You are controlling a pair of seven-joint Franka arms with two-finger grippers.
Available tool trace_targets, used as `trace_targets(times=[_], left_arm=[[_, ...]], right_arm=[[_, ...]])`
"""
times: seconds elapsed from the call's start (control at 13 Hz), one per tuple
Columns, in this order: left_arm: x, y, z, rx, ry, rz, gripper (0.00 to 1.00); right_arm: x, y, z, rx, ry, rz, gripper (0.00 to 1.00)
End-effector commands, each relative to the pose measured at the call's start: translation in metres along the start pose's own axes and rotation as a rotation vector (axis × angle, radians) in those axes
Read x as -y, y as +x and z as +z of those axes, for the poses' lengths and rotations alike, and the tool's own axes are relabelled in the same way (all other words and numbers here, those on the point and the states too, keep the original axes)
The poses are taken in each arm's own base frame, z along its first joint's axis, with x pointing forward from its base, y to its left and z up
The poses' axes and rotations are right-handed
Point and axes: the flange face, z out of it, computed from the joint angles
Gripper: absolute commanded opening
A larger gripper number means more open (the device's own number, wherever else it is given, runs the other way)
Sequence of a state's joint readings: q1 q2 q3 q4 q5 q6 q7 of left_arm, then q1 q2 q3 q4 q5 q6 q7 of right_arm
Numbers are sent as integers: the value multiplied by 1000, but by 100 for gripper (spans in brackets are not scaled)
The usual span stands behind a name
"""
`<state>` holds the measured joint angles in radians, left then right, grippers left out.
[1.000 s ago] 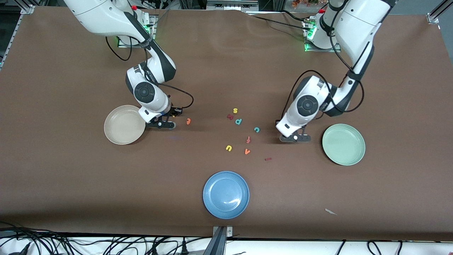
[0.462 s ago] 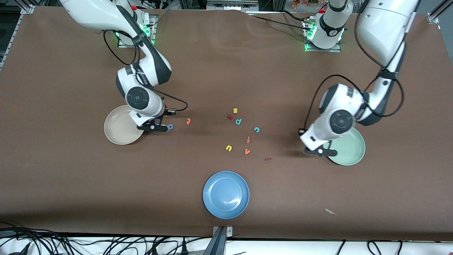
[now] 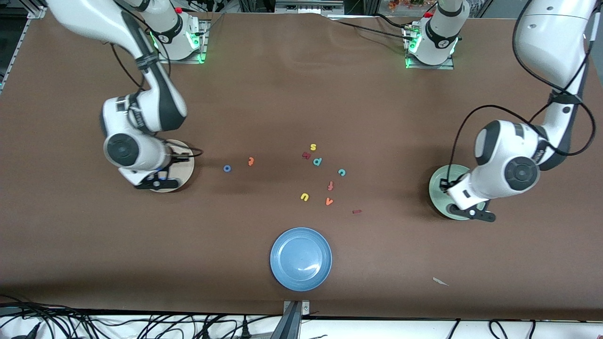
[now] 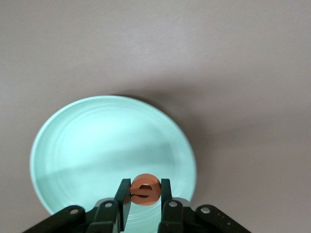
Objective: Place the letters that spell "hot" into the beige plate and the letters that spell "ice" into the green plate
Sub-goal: 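Drop the h on the beige plate while the left gripper drops e on green, then grasp the blue o with the right gripper while the left gripper returns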
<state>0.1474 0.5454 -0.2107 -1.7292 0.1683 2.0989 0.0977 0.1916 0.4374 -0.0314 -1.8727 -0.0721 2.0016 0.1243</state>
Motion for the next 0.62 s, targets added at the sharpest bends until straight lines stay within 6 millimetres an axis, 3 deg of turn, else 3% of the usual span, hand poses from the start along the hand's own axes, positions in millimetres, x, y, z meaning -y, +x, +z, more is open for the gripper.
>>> trace_targets(times=[0.0, 0.15, 0.23, 0.31, 0.38, 0.46, 0.54], left_arm=[[16, -3, 10, 36, 69, 60, 26], [25, -4, 12, 37, 70, 53, 95], [25, -3, 7, 29, 72, 46, 100], [23, 0, -4, 10, 79, 44, 100], [22, 5, -14, -7, 72, 34, 100], [19, 9, -24, -20, 67, 17, 100], [8, 15, -32, -39, 41, -26, 100]], right_arm=[[-41, 14, 32, 12, 20, -58, 20], [-52, 18, 41, 6, 25, -87, 21], [-60, 18, 45, 11, 30, -93, 24], [-60, 18, 46, 12, 30, -93, 42], [-60, 18, 46, 12, 32, -90, 76], [-59, 17, 45, 15, 37, -83, 97], [-55, 16, 40, 12, 38, -81, 98]])
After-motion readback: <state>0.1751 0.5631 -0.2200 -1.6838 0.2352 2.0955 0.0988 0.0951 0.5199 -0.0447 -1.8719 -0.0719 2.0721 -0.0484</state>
